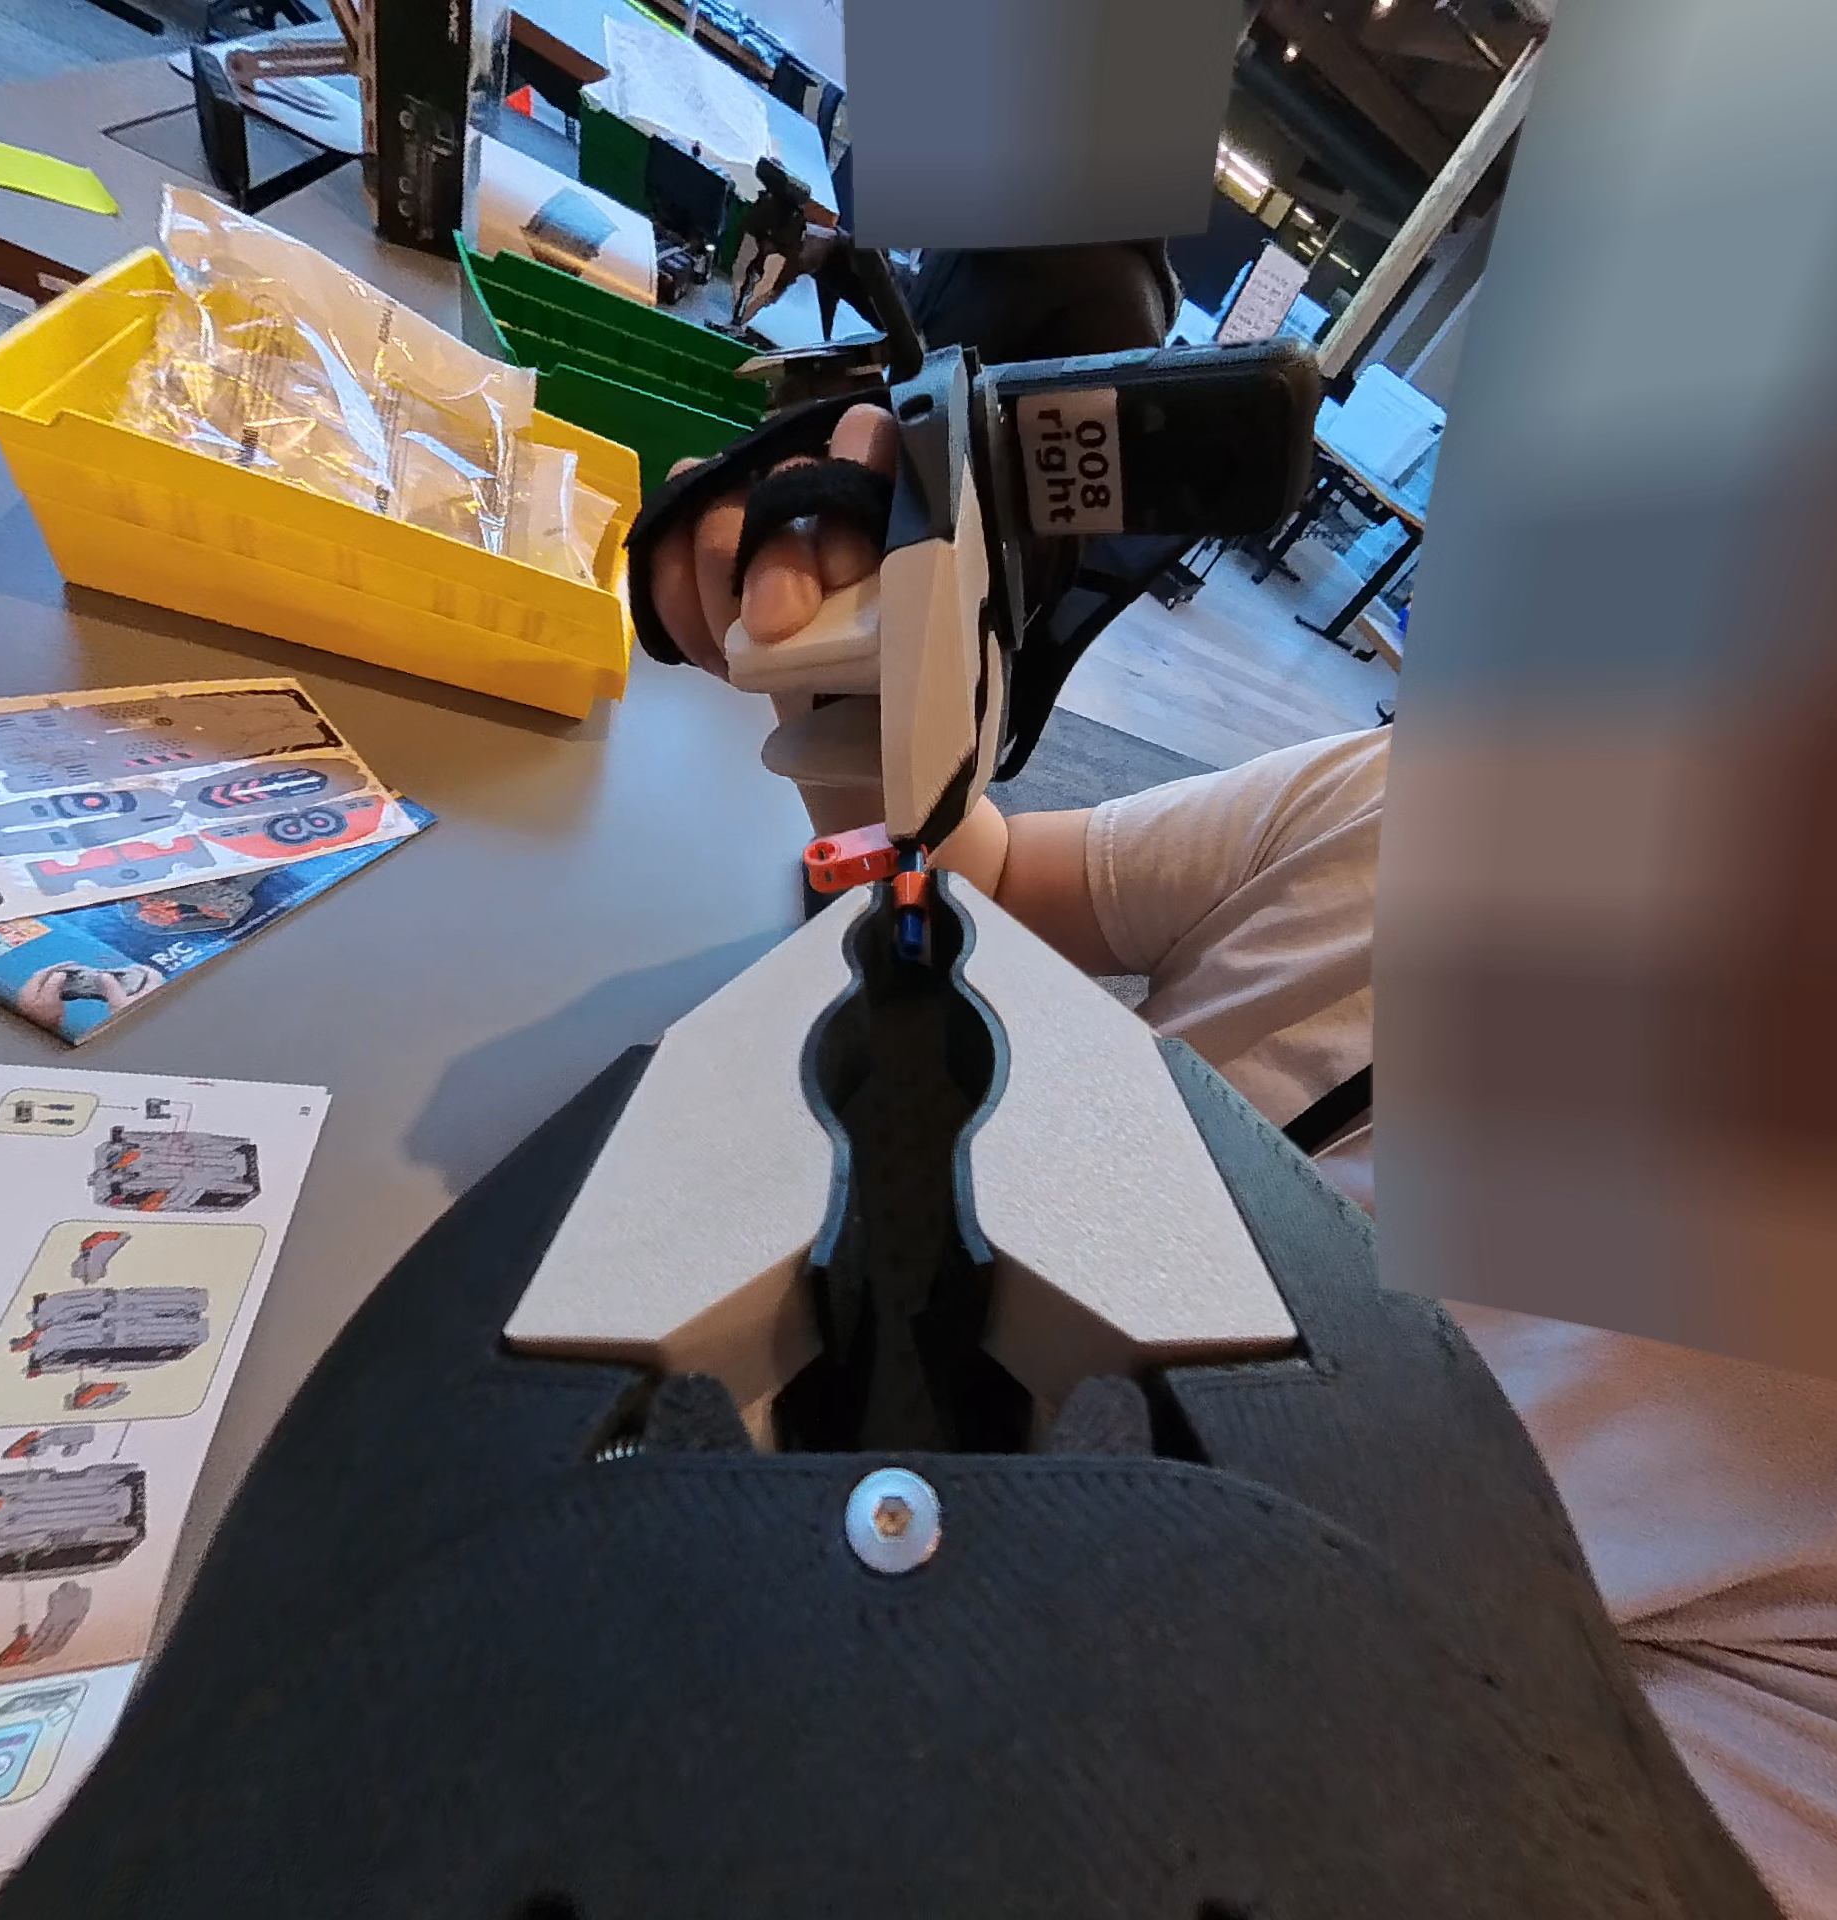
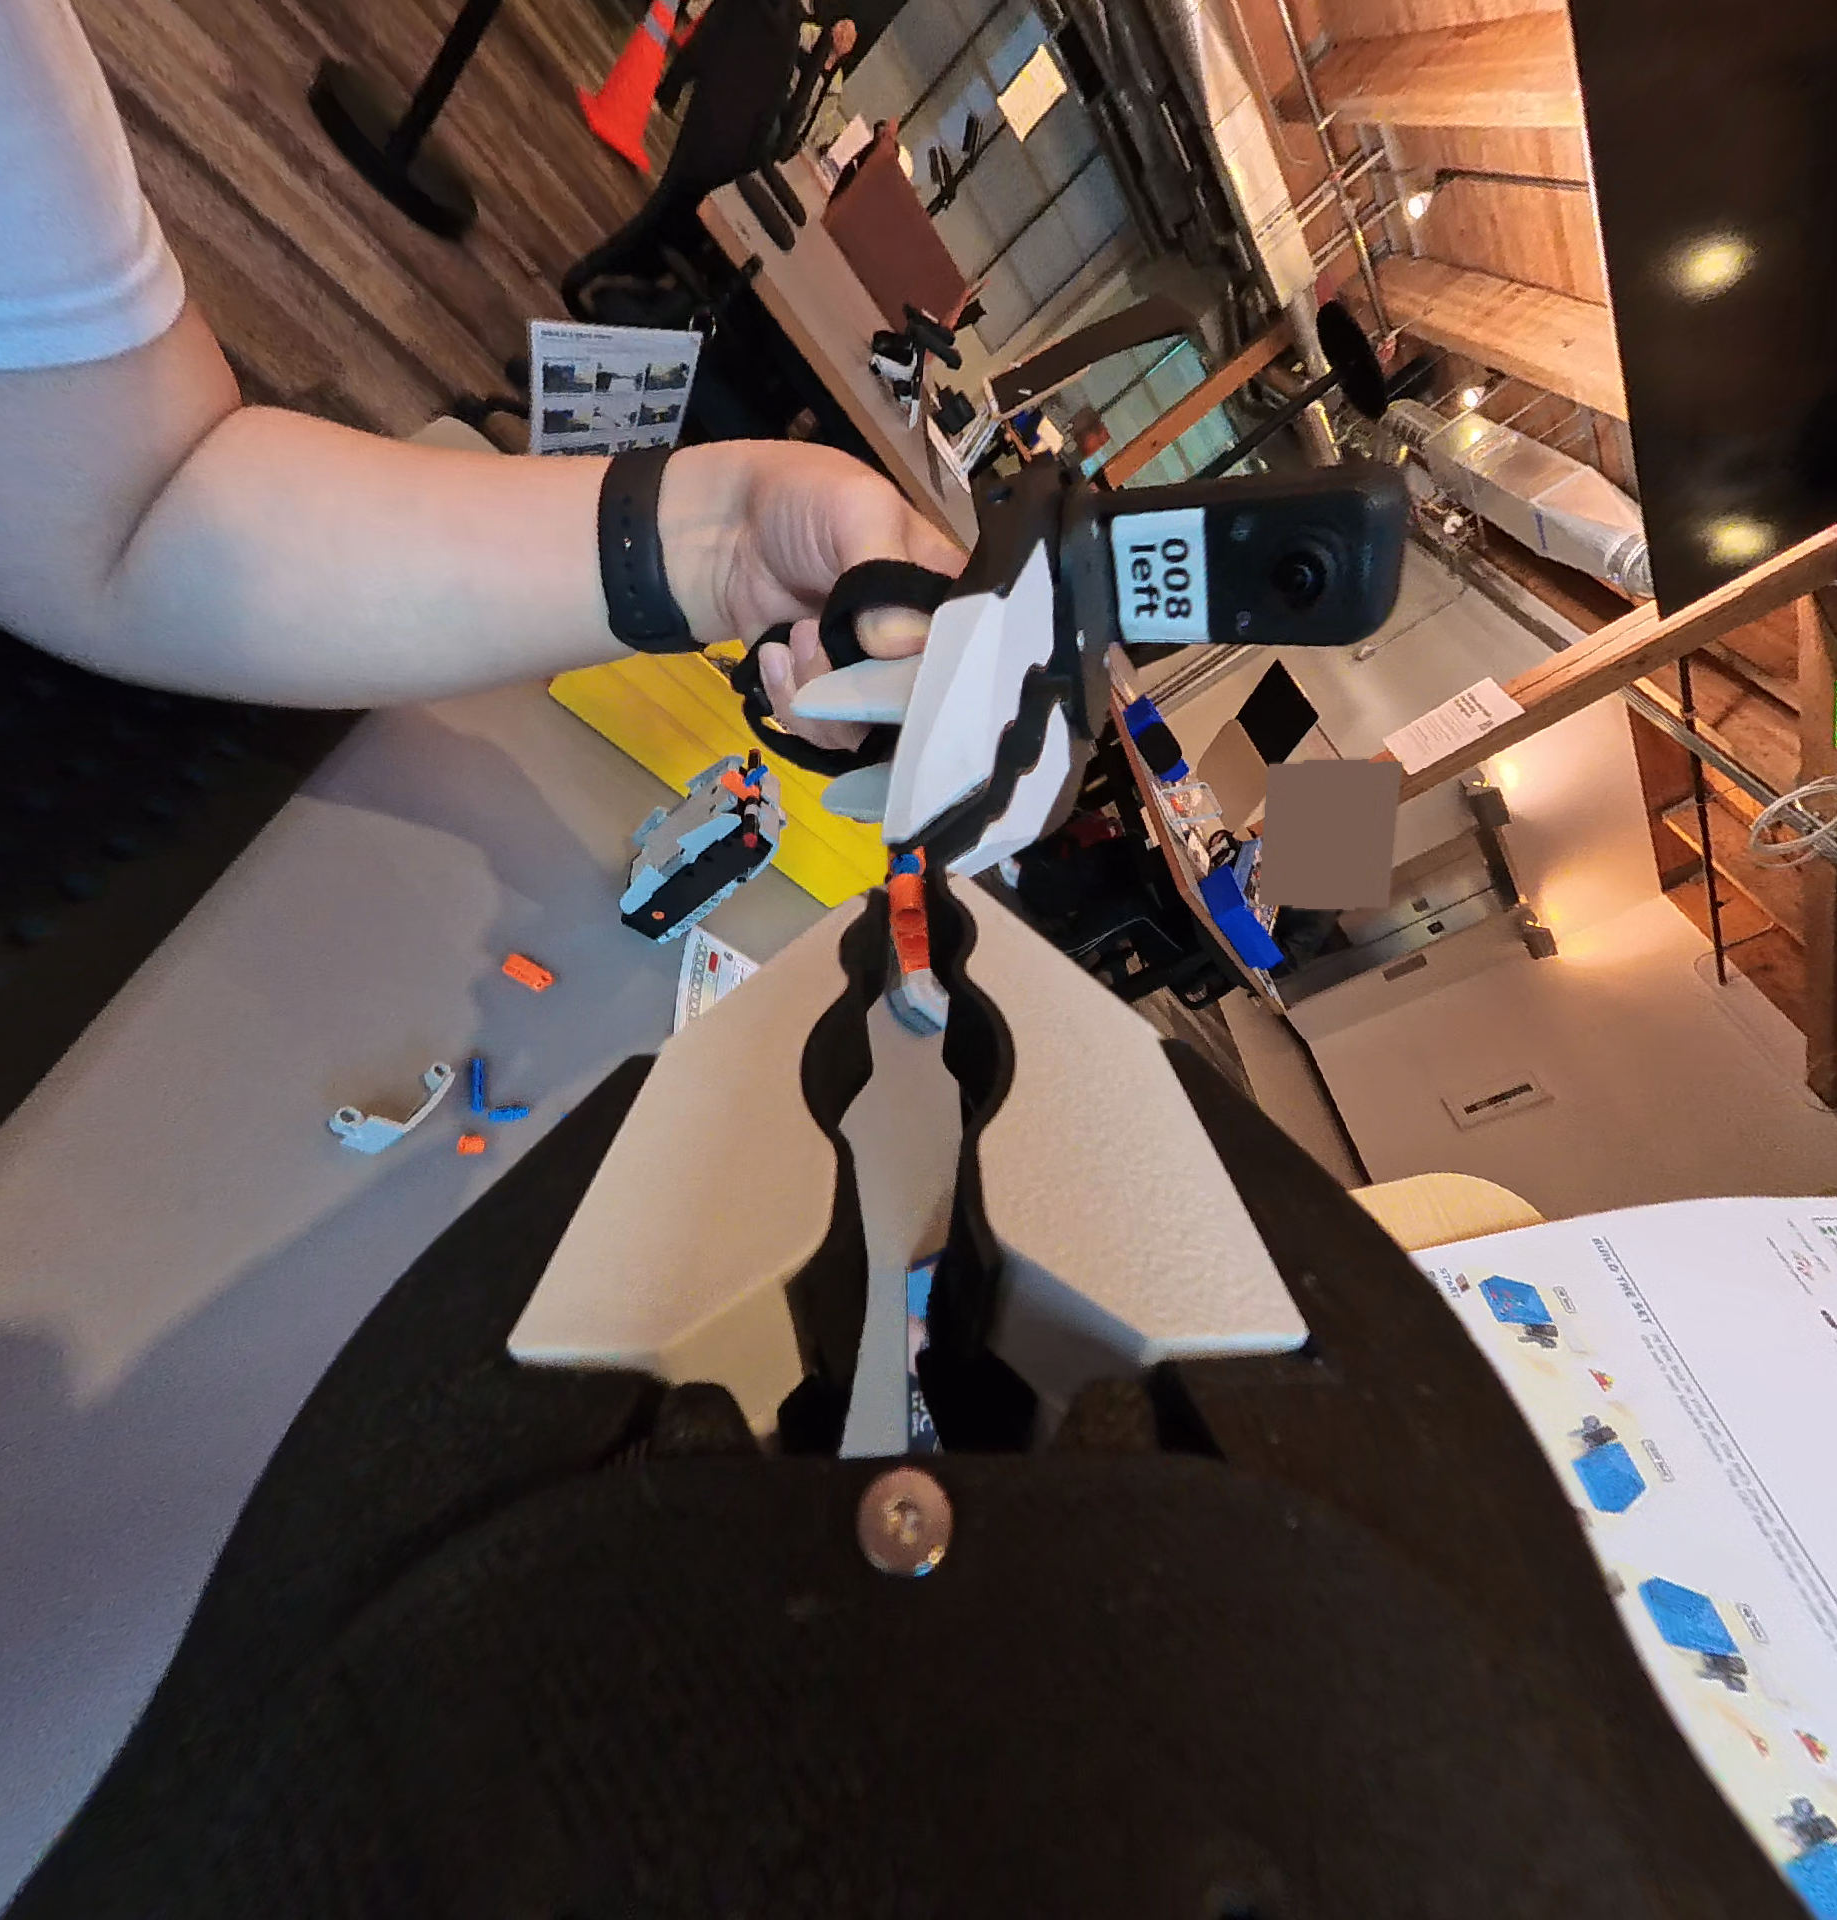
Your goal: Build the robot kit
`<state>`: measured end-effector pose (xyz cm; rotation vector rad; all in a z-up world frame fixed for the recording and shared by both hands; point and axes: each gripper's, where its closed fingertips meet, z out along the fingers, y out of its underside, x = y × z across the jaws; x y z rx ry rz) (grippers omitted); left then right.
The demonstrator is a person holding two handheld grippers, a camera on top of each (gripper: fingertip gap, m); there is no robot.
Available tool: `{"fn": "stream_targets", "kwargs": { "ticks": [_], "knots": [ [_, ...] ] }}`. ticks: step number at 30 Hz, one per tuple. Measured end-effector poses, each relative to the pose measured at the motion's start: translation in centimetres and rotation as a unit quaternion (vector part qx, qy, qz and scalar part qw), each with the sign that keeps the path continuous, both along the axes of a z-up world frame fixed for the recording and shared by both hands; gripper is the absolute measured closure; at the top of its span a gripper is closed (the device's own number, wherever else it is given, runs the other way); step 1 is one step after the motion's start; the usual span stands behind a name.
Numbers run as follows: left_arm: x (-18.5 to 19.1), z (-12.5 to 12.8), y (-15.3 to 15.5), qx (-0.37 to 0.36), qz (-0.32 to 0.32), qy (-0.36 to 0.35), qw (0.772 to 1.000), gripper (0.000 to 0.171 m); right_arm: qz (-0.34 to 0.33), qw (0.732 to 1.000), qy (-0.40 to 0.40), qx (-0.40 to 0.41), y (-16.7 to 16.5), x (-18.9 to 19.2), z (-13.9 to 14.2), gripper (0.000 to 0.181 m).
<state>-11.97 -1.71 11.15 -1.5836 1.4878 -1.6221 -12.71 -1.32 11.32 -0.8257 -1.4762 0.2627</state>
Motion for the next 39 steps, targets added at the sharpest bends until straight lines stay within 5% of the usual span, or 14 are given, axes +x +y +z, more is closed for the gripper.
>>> {"fn": "stream_targets", "kwargs": {
  "ticks": [39],
  "knots": [
    [0.2, -3.5, 0.6, 0.014, 0.006, 0.091, 0.996, 0.166, -0.046, 0.993, -0.111, 0.01, 0.8, 0.1, -3.4, 0.175]
  ]
}}
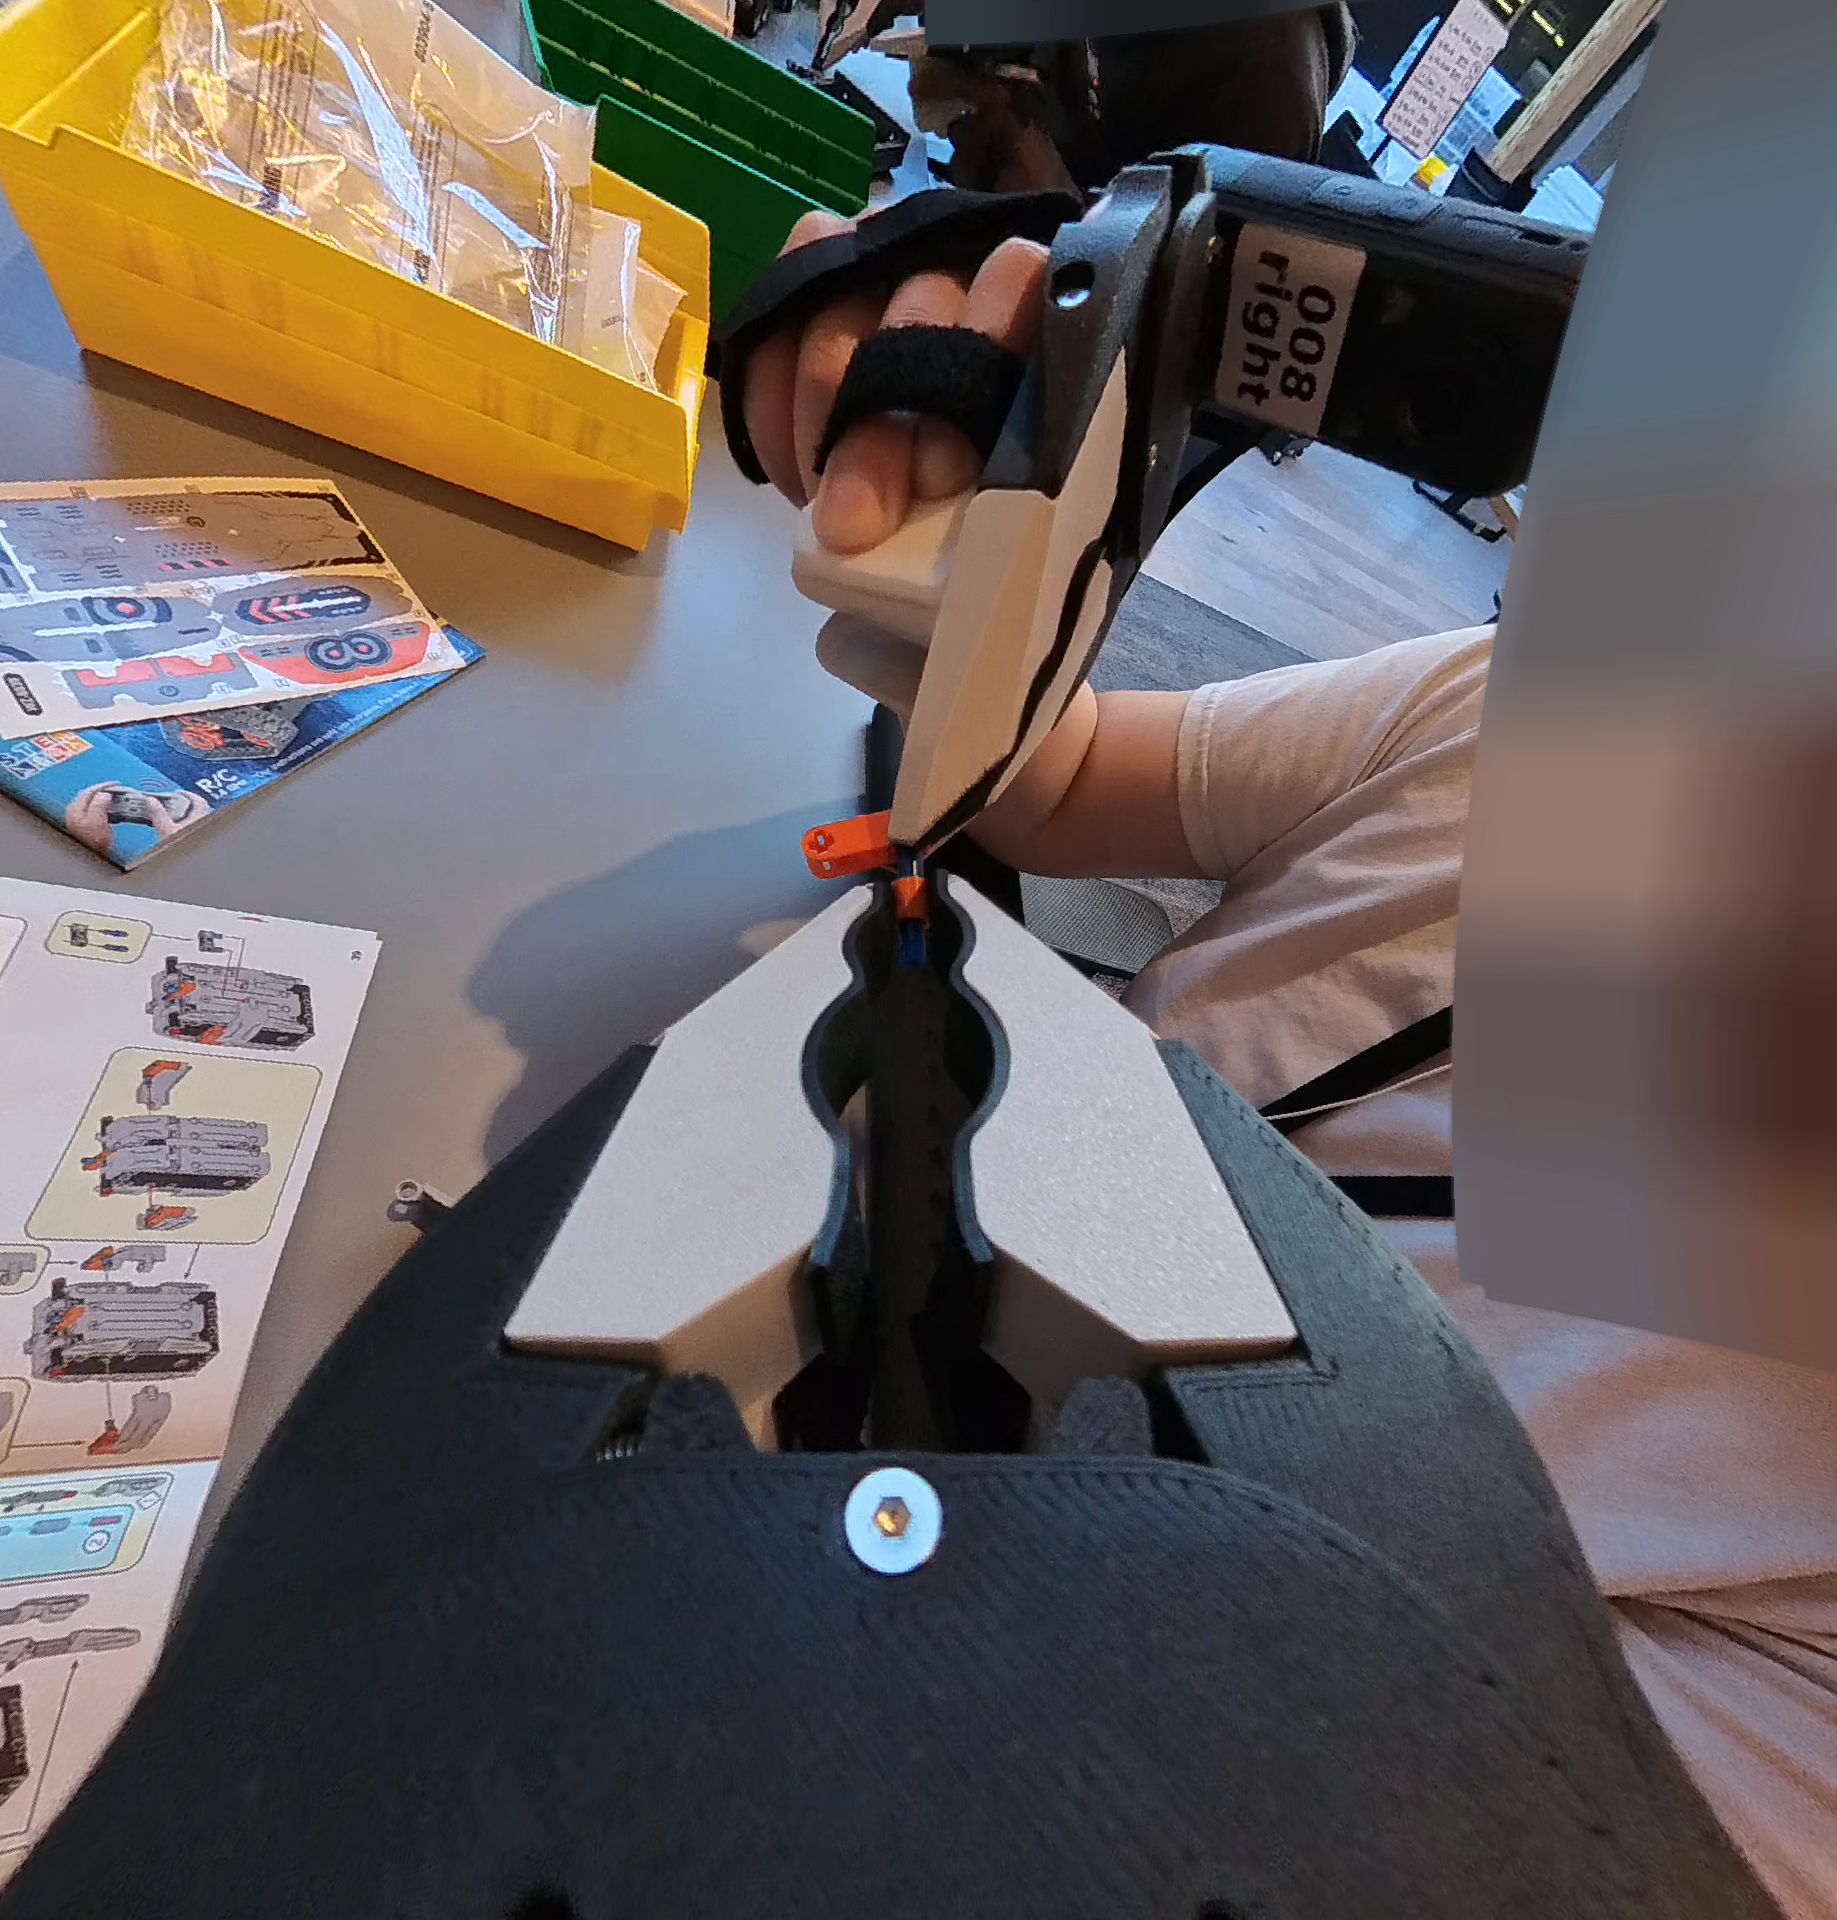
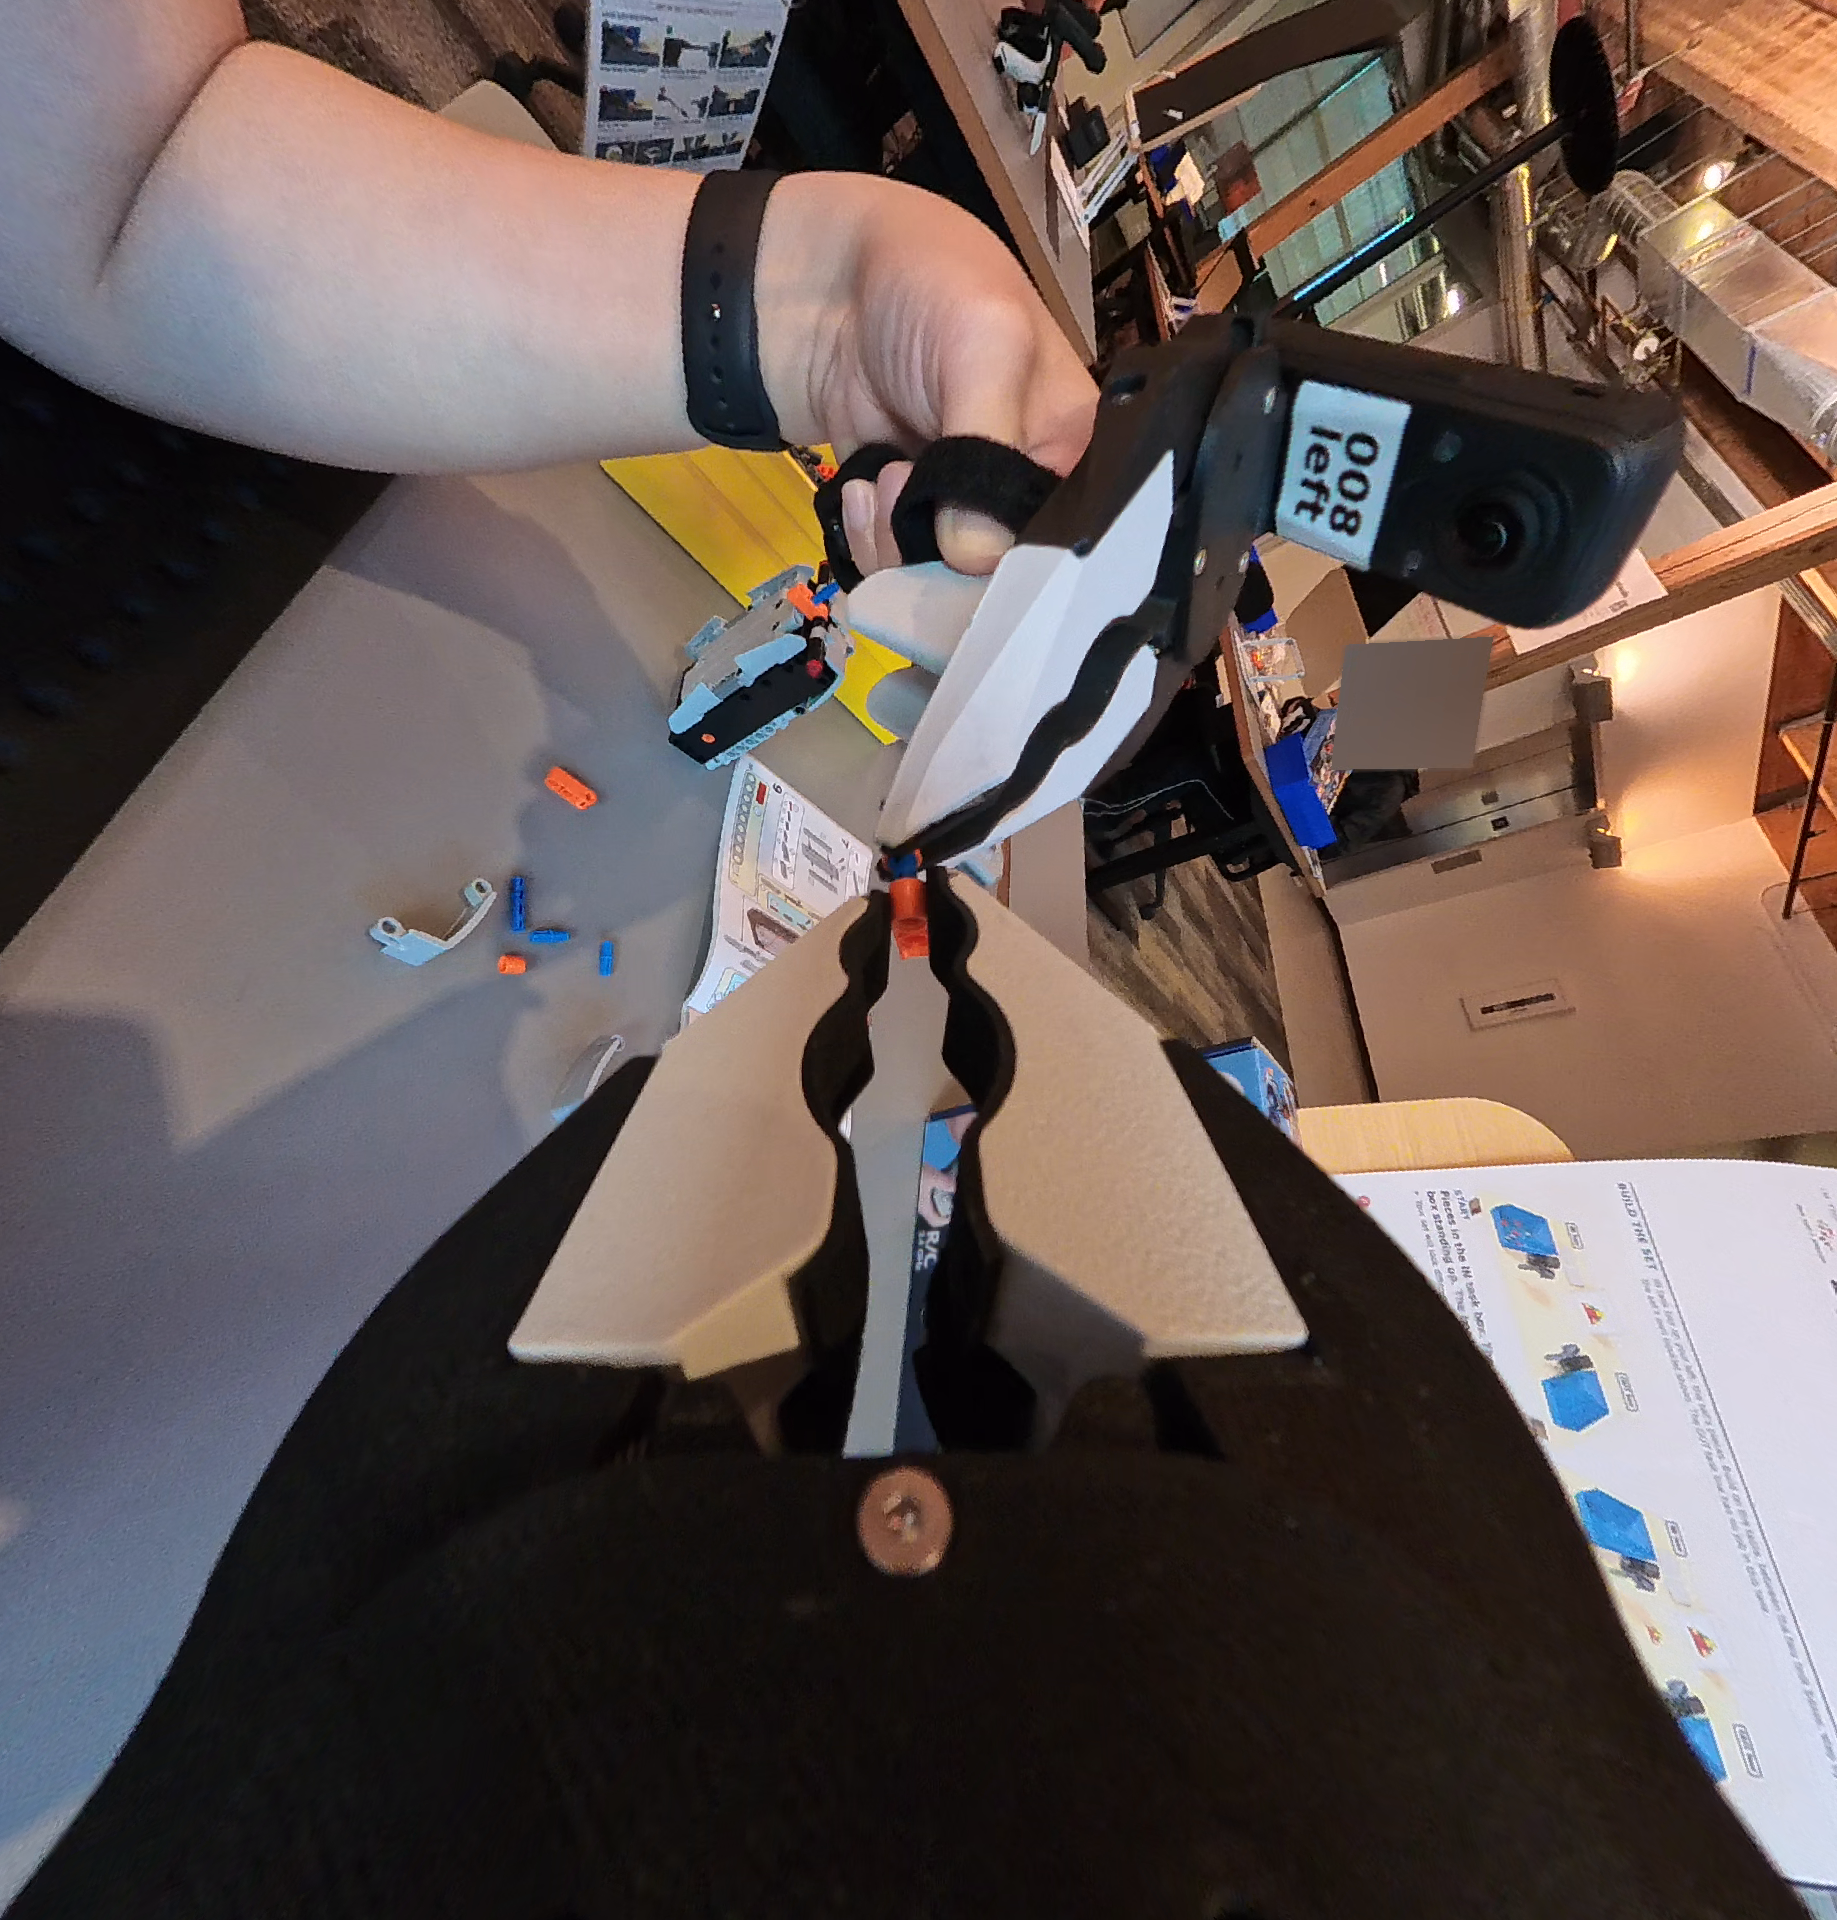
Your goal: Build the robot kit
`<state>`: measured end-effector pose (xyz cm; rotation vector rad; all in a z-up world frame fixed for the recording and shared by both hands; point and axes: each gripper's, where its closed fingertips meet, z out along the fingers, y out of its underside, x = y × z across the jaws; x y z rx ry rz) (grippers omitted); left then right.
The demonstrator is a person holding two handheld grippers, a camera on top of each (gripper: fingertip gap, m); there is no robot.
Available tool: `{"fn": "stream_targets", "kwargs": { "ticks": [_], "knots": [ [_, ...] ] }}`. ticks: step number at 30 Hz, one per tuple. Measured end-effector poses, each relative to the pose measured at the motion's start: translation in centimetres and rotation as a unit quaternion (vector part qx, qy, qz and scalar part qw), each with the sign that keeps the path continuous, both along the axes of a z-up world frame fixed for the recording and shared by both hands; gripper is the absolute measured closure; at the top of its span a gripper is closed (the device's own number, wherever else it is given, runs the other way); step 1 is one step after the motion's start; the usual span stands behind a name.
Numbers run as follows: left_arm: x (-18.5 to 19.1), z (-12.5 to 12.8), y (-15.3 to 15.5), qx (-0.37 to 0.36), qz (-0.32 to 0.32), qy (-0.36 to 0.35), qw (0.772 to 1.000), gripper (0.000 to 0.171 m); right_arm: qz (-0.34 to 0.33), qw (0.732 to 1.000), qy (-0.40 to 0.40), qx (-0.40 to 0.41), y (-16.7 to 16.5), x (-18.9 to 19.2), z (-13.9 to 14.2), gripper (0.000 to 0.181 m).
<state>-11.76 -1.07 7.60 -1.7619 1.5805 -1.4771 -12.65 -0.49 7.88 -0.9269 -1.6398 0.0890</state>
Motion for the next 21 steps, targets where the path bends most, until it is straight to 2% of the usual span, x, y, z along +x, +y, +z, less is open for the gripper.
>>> {"fn": "stream_targets", "kwargs": {
  "ticks": [21],
  "knots": [
    [0.1, -0.7, 1.0, -0.022, 0.026, 0.013, 0.999, 0.166, -0.032, 0.999, -0.028, 0.014, 1.1, 0.3, -0.8, 0.175]
  ]
}}
